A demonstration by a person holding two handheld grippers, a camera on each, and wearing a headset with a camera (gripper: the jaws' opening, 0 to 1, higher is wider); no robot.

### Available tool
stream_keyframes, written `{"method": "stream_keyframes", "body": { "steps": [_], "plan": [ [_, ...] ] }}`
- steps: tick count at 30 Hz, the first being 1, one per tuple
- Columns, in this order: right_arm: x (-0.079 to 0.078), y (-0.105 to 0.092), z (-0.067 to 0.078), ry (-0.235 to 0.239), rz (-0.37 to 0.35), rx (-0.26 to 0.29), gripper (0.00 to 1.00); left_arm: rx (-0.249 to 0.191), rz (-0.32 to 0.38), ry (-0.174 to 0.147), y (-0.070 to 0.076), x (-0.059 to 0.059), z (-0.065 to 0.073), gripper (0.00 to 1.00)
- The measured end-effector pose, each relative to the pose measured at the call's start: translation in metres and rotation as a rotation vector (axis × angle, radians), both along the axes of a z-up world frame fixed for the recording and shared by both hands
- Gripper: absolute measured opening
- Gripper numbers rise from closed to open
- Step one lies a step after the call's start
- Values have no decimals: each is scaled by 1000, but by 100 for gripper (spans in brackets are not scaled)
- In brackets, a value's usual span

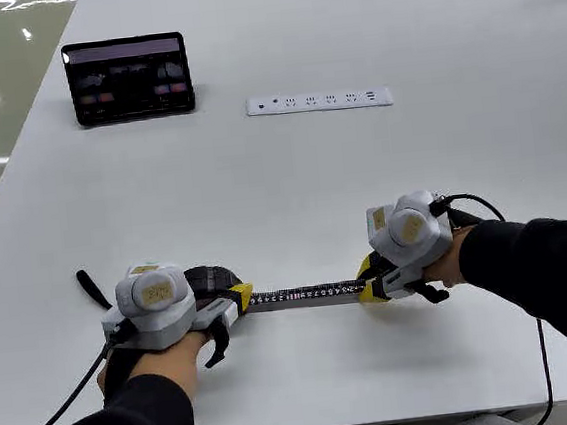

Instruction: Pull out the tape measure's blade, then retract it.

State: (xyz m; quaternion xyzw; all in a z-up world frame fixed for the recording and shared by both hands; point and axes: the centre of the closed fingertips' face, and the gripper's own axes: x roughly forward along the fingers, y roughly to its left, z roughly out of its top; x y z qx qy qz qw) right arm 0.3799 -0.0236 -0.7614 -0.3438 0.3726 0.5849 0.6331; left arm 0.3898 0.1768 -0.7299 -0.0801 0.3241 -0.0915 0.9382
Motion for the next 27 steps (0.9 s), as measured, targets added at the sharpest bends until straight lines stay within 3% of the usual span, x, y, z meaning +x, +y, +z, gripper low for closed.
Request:
{"method": "stream_keyframes", "body": {
  "steps": [12, 27],
  "plan": [
    [-1, 8, 0, -22, 55, 10, 11, -1, 0, 0, 0, 1, 0, 60],
    [-2, 14, 1, -8, 18, 32, 11, 0, 0, -2, 1, 1, 0, 60]
  ]
}}
